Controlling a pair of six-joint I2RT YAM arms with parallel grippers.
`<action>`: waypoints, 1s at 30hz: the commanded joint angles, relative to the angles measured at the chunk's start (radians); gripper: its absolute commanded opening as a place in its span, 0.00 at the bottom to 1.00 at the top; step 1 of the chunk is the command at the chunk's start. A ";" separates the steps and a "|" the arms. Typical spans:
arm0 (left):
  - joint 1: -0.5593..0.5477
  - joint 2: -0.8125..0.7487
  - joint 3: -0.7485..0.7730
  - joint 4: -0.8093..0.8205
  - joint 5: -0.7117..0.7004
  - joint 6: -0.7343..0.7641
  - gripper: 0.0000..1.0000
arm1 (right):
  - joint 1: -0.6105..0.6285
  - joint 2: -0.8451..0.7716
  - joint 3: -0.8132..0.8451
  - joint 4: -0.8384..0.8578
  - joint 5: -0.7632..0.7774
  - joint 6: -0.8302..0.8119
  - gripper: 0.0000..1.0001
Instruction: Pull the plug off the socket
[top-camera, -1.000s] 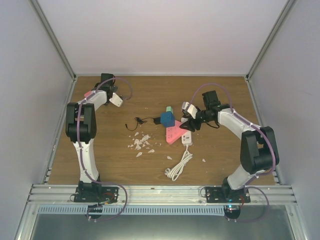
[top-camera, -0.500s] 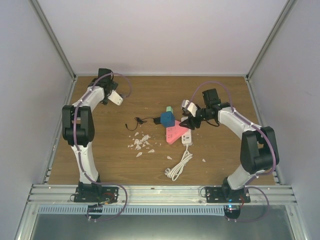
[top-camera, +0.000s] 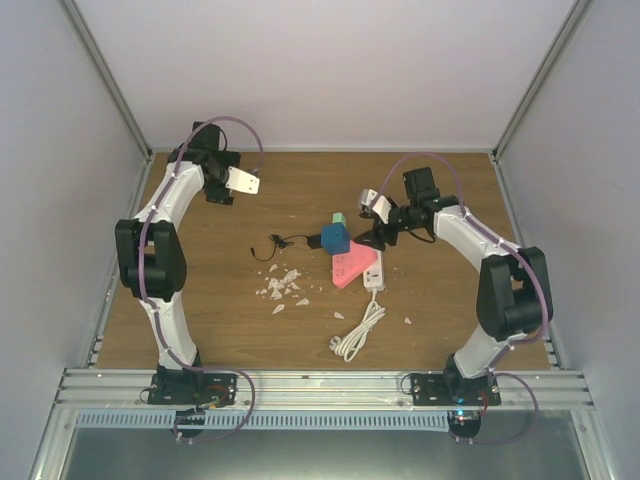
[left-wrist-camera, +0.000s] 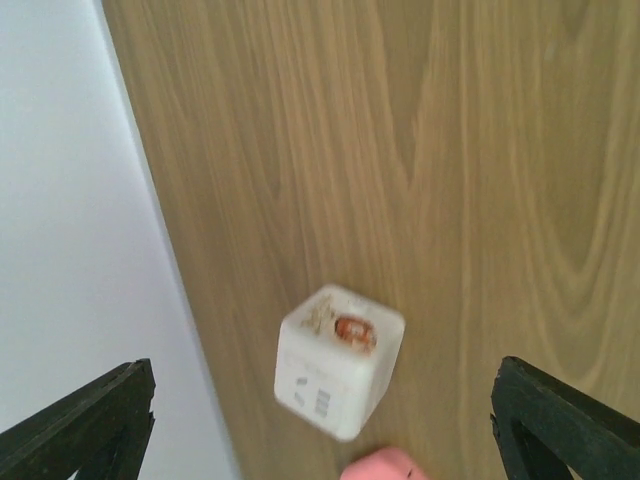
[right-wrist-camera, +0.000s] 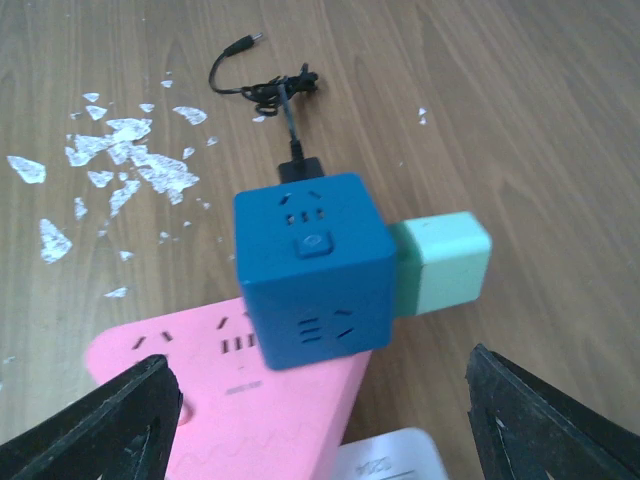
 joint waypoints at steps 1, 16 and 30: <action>-0.031 -0.073 0.011 -0.061 0.201 -0.212 0.92 | 0.014 0.059 0.089 -0.020 -0.020 -0.078 0.80; -0.078 -0.168 -0.133 -0.041 0.443 -0.545 0.91 | 0.124 0.191 0.239 -0.150 0.071 -0.179 0.80; -0.123 -0.207 -0.251 0.009 0.486 -0.616 0.91 | 0.168 0.284 0.322 -0.175 0.163 -0.163 0.79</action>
